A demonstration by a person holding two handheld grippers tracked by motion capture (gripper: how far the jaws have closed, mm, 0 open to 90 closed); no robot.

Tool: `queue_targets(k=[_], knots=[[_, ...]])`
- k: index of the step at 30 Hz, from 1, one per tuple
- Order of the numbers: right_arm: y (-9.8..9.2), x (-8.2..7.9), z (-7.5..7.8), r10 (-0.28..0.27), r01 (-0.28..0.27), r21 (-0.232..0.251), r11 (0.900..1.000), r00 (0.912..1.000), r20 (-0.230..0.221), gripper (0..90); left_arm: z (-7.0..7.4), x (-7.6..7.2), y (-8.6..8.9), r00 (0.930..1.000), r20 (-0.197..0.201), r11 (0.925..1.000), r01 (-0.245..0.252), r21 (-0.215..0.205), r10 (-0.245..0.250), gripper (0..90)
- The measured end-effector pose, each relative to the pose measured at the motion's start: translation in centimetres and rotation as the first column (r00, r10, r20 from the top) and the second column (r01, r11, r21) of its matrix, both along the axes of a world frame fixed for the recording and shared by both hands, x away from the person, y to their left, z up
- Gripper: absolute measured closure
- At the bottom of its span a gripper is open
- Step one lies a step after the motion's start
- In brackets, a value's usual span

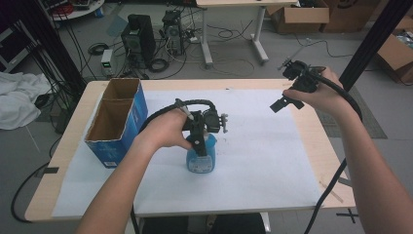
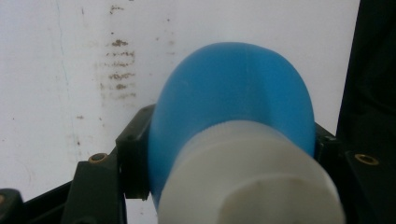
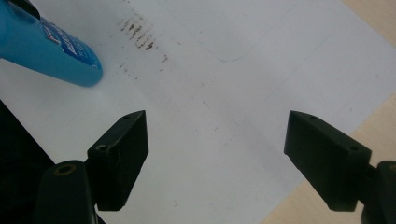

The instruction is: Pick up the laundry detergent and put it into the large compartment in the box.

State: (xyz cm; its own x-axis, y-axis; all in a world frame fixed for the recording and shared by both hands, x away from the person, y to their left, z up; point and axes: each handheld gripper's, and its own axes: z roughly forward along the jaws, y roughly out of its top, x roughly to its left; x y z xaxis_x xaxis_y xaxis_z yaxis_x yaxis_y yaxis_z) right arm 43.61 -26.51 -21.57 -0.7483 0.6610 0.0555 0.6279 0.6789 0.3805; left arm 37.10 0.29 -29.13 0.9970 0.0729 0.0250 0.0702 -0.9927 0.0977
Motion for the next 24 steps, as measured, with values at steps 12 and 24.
queue_targets(k=[12, 24], knots=[[-0.1, 0.1, -0.1, -0.004, 0.004, 0.005, 1.0, 1.0, -0.003, 21.9, 0.1, 0.0, -0.5, 0.9998, 0.001, 0.999, 0.02, 0.04, -0.02, 37.4], [0.1, 0.2, -0.1, -0.003, 0.003, 0.006, 1.0, 1.0, -0.008, 22.5, 4.3, 0.5, 0.2, 0.9845, -0.031, 0.9839, -0.171, 0.052, 0.173, 37.7]])
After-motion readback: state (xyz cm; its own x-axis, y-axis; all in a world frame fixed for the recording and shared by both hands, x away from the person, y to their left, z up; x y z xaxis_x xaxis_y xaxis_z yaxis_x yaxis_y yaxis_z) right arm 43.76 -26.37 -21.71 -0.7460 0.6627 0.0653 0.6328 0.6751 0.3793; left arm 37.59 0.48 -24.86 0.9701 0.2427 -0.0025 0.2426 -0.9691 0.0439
